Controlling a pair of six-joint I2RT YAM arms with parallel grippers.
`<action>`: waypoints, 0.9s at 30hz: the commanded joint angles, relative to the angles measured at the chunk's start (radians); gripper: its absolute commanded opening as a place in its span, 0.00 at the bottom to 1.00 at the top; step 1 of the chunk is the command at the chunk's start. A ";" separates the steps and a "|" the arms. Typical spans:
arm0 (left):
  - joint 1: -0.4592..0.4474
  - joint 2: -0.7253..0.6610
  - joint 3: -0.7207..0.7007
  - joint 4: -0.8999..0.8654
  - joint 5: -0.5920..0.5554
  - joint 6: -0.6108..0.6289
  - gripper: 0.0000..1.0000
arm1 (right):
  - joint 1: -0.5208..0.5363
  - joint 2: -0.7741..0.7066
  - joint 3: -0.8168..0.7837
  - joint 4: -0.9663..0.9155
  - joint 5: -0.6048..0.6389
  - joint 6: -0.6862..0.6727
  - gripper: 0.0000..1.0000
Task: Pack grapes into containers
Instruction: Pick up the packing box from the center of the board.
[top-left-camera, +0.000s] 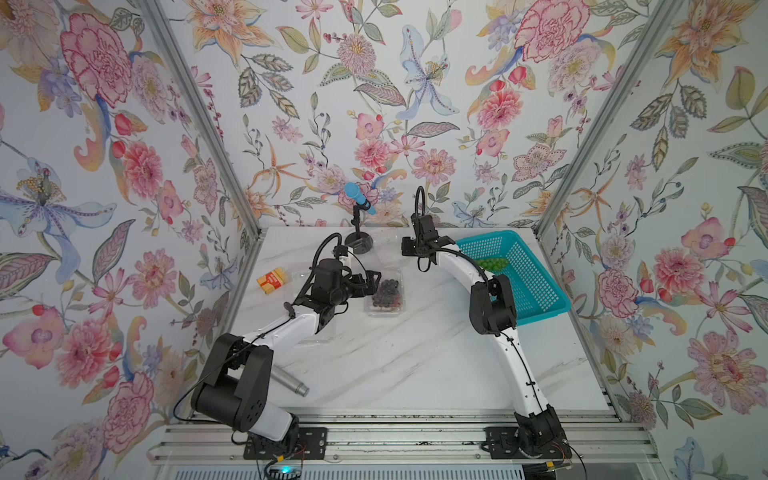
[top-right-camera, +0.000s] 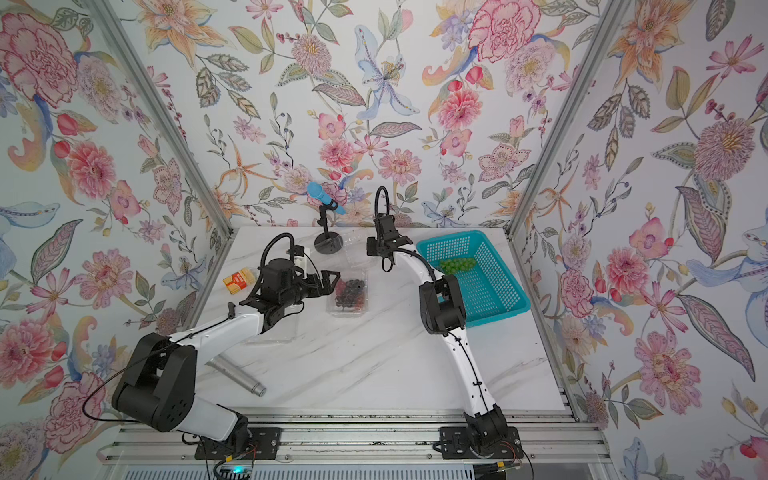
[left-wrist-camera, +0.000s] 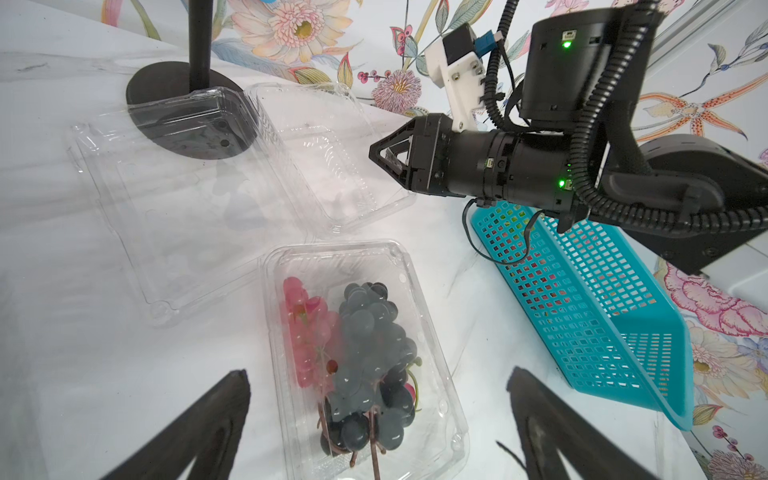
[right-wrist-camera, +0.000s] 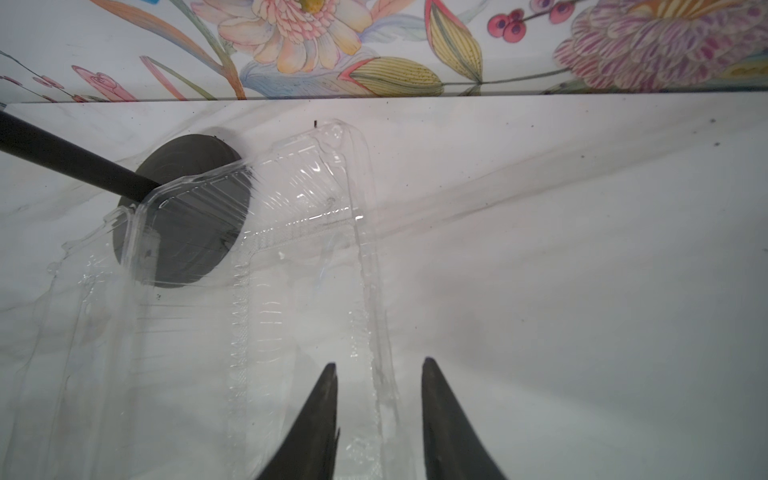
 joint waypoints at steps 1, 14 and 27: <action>0.008 -0.025 0.000 -0.025 -0.010 0.002 1.00 | -0.014 0.003 -0.019 -0.024 -0.033 0.014 0.29; 0.008 -0.053 0.004 -0.051 -0.030 0.005 1.00 | -0.031 -0.092 -0.102 -0.023 -0.067 0.058 0.11; -0.001 -0.069 0.012 -0.050 -0.046 0.001 1.00 | -0.079 -0.287 -0.283 -0.023 -0.036 0.094 0.02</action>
